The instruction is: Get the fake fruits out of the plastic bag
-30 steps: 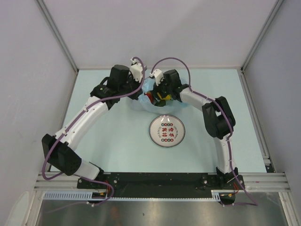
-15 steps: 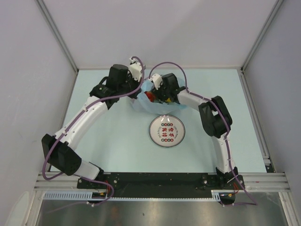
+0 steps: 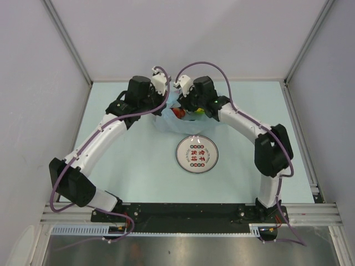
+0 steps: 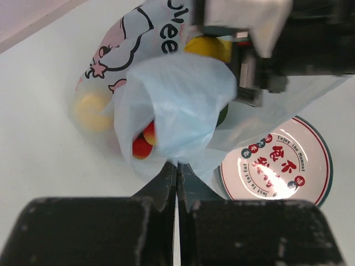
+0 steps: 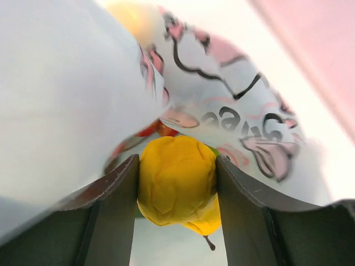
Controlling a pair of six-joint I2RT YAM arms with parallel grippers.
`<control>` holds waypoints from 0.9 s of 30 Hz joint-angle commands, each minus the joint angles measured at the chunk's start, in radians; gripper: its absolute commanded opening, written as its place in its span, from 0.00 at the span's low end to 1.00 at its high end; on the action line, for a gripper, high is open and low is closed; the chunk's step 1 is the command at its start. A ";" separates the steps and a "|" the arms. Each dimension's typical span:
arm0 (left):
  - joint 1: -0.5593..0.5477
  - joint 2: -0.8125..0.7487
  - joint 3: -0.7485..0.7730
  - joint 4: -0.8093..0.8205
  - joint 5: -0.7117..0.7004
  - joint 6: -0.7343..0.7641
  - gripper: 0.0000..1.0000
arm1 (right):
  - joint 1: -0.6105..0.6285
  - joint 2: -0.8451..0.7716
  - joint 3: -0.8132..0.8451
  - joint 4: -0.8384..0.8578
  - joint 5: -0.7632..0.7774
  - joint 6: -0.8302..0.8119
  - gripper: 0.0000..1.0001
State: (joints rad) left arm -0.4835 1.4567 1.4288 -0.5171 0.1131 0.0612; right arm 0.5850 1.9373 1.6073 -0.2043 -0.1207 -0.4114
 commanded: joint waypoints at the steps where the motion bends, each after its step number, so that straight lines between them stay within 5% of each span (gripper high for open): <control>1: 0.005 -0.038 -0.001 0.043 0.026 0.000 0.00 | 0.029 -0.179 -0.039 -0.049 -0.025 0.042 0.40; 11: 0.005 -0.033 -0.016 0.058 0.056 -0.024 0.00 | 0.064 -0.424 -0.142 -0.211 -0.088 0.071 0.41; 22: 0.005 -0.059 -0.054 0.061 0.066 -0.035 0.00 | 0.217 -0.690 -0.441 -0.385 -0.123 -0.032 0.42; 27: 0.005 -0.084 -0.079 0.066 0.071 -0.038 0.02 | 0.268 -0.706 -0.552 -0.373 -0.004 0.008 0.41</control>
State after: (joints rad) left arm -0.4835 1.4334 1.3582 -0.4805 0.1646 0.0425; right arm 0.8257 1.2381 1.1069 -0.5579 -0.2077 -0.4133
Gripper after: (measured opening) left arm 0.013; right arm 0.566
